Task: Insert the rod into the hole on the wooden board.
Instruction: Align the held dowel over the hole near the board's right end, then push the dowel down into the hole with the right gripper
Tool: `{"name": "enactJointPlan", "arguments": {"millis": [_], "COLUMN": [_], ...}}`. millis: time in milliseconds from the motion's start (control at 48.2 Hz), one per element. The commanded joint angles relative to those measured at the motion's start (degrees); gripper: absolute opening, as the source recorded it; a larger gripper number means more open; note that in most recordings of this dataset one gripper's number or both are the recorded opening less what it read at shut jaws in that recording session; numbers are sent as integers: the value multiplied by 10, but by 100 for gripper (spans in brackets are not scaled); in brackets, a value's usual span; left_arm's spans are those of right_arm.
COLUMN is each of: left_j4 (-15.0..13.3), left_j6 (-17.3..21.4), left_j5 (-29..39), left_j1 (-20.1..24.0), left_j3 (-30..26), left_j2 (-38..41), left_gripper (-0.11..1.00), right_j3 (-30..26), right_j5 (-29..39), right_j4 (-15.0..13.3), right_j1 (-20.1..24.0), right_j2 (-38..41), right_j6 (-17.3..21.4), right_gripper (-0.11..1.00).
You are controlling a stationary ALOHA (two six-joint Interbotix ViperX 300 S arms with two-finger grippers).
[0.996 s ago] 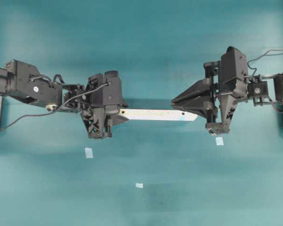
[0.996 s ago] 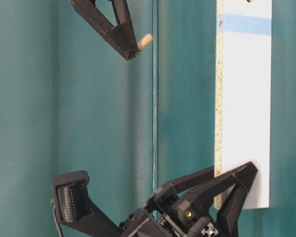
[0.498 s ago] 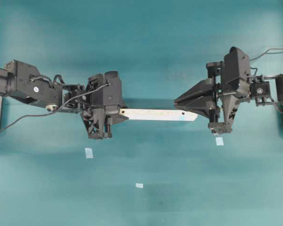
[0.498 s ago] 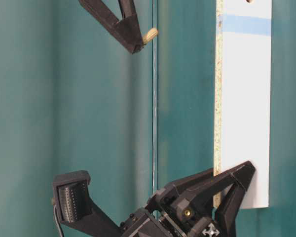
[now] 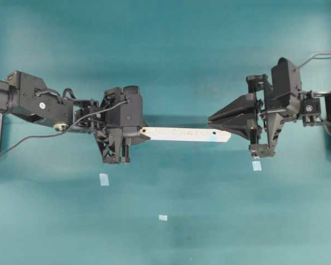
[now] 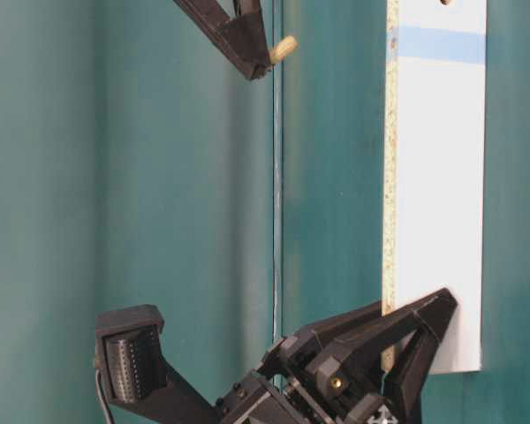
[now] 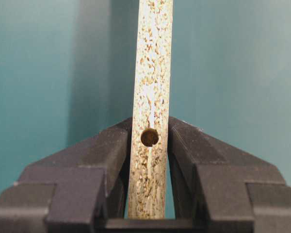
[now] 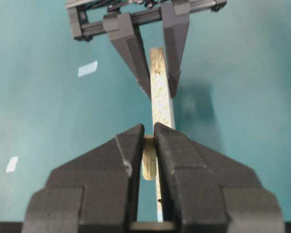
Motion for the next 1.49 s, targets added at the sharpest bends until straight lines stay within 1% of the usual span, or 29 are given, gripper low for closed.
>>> {"name": "enactJointPlan", "arguments": {"millis": [0, 145, 228, 332, 747, 1059, 1287, 1474], "left_j4": [1, 1, 1, 1, 0, 0, 0, 0], "left_j6": [0, -1, -1, -2, -2, -2, -3, -3], "left_j5": [-2, 1, 1, 1, 2, 20, 21, 20], "left_j1": [0, 0, 0, 0, 0, 0, 0, 0], "left_j3": [-4, -6, -6, -5, -4, -6, -7, -7], "left_j2": [-7, -7, -8, -7, -7, -8, -8, -7], "left_gripper": [32, 32, 32, 32, 32, 32, 32, 32], "right_j3": [-2, 9, 16, 23, 33, 32, 26, 26], "right_j5": [-37, -94, -119, -134, -156, -178, -178, -178], "right_j4": [15, 35, 37, 37, 37, 37, 37, 37], "right_j1": [-2, -2, 0, 5, 9, 10, 11, 11], "right_j2": [11, 40, 52, 62, 96, 129, 133, 134], "right_j6": [-11, -24, -24, -24, -29, -32, -43, -44], "right_gripper": [11, 11, 11, 11, 11, 11, 11, 11]}}
